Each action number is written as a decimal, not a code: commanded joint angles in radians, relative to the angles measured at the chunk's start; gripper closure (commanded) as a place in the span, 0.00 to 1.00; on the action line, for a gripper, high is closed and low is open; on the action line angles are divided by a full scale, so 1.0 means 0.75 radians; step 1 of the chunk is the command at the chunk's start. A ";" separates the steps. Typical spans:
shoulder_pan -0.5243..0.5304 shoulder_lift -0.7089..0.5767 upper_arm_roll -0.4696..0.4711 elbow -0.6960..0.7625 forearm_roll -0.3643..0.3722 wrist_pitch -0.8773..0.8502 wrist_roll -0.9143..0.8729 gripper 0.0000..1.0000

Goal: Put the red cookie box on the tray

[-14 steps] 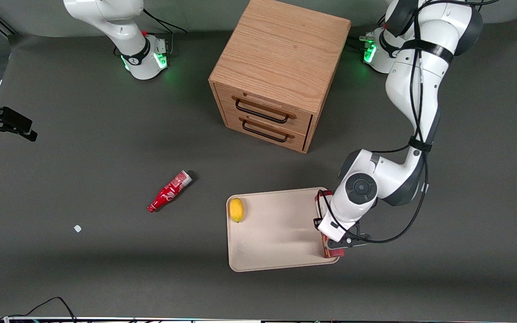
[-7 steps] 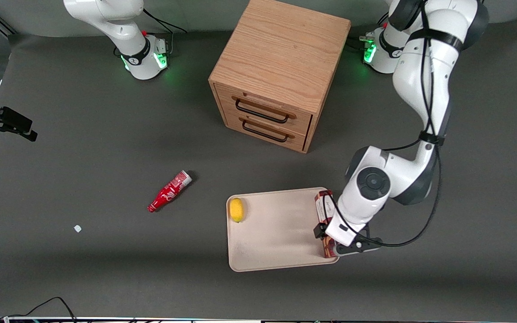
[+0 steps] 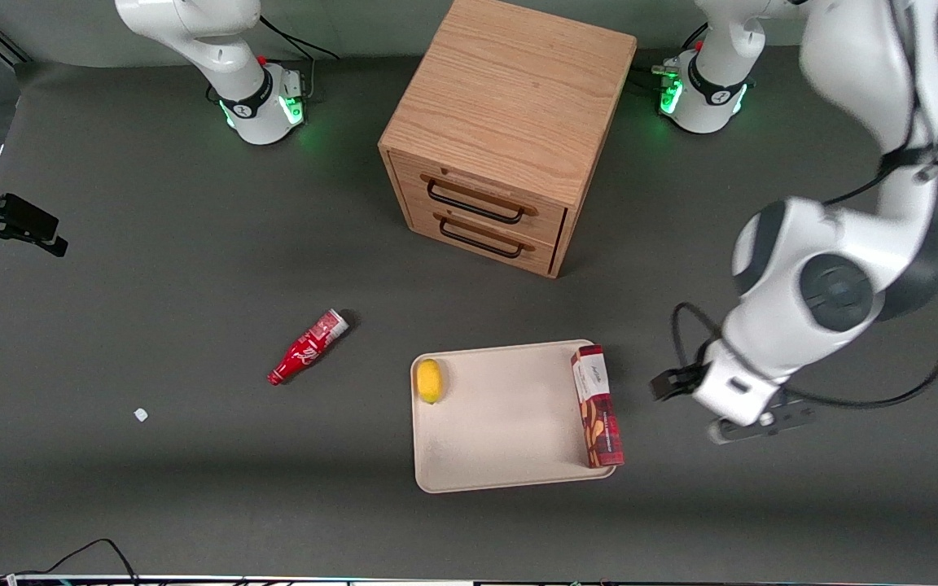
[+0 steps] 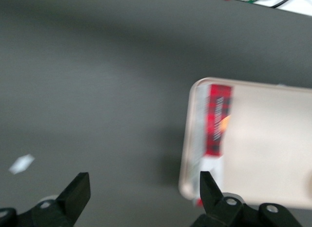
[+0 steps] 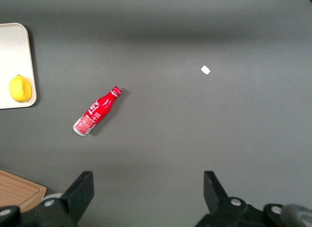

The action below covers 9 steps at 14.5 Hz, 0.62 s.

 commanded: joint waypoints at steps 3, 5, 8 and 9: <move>0.202 -0.486 -0.008 -0.298 -0.034 -0.309 0.372 0.00; 0.272 -0.617 -0.006 -0.352 -0.040 -0.366 0.452 0.00; 0.344 -0.744 0.012 -0.364 -0.112 -0.470 0.581 0.00; 0.356 -0.771 0.020 -0.364 -0.114 -0.491 0.603 0.00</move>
